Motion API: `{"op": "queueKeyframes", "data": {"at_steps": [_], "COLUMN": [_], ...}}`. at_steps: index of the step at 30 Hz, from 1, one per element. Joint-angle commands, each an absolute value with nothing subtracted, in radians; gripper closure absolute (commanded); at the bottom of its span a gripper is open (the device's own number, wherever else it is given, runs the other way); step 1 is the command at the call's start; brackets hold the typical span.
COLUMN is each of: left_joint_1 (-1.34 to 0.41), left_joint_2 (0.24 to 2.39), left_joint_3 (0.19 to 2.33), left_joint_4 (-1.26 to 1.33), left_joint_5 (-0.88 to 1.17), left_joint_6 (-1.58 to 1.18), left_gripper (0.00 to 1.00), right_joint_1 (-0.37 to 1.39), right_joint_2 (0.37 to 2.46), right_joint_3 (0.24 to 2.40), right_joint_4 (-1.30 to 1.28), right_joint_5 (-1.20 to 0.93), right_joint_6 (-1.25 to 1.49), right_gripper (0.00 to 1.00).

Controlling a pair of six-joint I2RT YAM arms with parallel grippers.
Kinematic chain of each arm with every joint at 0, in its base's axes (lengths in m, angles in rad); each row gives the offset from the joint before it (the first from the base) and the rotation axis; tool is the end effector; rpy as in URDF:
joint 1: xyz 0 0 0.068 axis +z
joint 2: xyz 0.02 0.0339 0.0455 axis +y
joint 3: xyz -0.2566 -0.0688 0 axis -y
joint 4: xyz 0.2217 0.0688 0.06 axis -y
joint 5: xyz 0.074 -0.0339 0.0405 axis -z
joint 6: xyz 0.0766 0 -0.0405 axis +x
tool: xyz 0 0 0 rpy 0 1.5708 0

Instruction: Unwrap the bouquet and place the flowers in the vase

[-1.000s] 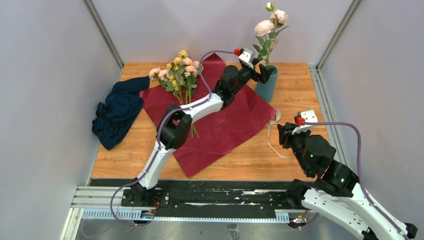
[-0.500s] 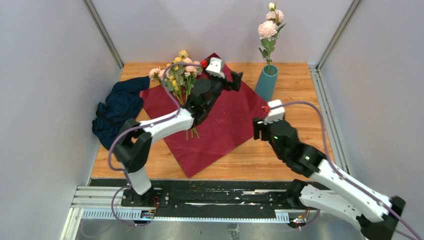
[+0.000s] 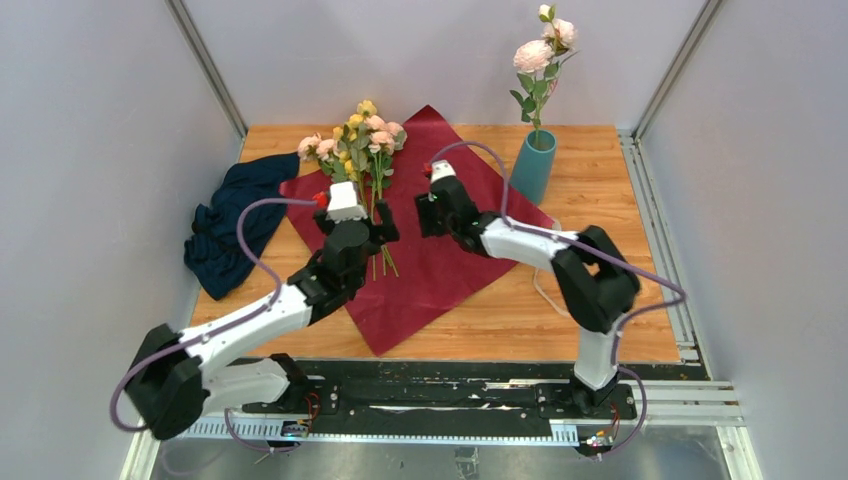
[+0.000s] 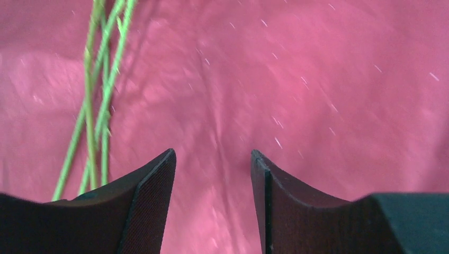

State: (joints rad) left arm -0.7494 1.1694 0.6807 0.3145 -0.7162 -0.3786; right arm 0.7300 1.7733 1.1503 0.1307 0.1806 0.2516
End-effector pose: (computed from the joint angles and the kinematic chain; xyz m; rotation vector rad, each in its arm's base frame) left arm 0.2344 -0.1495 0.2758 -0.2025 1.6945 -0.2156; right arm 0.3209 0.2687 0.2136 -0.3830 2.0456 0.4202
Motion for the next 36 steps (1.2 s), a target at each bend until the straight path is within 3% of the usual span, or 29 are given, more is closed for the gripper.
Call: {"op": "queueKeyframes", "data": {"at_steps": [1,7,13,36], "left_joint_1": [-0.756,-0.758,-0.774,-0.779], "left_joint_2": [0.979,0.738,0.583,0.562], "left_joint_3": [0.613,0.505,0.474,0.482], "left_joint_4": [0.033,-0.163,-0.261,-0.314], "left_joint_5": [-0.894,-0.891,-0.827,-0.815], "left_joint_6": [-0.587,-0.693,-0.623,-0.588], "left_gripper": [0.0,0.0,0.0,0.0], "right_joint_1": [0.734,0.791,0.841,0.786], "right_joint_2": [1.951,2.142,2.246,2.321], "right_joint_3": [1.396,1.613,1.72,1.725], "right_joint_4": [0.148,0.139,0.132,0.143], "right_joint_5": [0.036,-0.026,-0.072,-0.007], "right_joint_6": [0.267,0.271,0.296,0.307], "right_gripper": [0.43,0.45,0.49,0.5]}}
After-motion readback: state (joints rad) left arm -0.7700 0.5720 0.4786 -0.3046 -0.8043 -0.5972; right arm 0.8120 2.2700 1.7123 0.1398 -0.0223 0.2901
